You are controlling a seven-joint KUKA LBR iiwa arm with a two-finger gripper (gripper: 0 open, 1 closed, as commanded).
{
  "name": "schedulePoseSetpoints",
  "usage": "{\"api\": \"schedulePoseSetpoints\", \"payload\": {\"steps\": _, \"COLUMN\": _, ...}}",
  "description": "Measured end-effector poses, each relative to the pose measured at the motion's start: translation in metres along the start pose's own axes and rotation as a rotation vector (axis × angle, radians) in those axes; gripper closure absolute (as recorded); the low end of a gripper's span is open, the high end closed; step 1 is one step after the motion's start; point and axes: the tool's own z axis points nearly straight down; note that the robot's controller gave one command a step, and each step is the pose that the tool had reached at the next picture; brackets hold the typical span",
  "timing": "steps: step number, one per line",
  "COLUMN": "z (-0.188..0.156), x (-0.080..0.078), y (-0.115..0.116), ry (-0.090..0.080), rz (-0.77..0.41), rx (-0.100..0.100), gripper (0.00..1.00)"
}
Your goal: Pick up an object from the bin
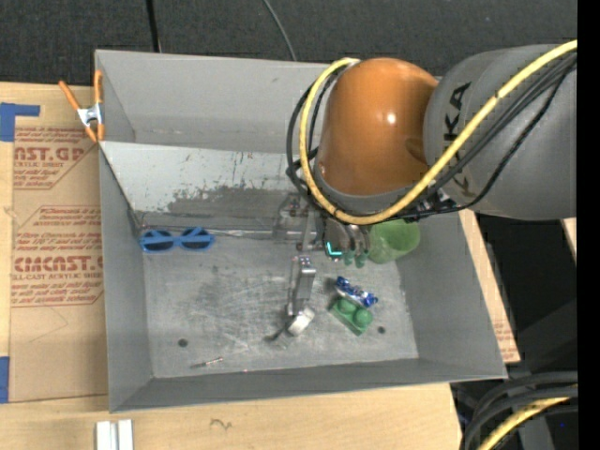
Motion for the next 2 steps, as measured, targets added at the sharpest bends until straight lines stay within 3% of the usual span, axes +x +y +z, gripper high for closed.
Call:
{"api": "schedulePoseSetpoints", "payload": {"steps": 1, "z": 0.089, "x": 0.048, "y": -0.069, "ry": 0.005, "rz": -0.069, "rx": 0.001, "gripper": 0.00}}
{"api": "schedulePoseSetpoints", "payload": {"steps": 2, "z": 0.158, "x": 0.011, "y": -0.080, "ry": -0.012, "rz": -0.097, "rx": 0.000, "gripper": 0.00}}
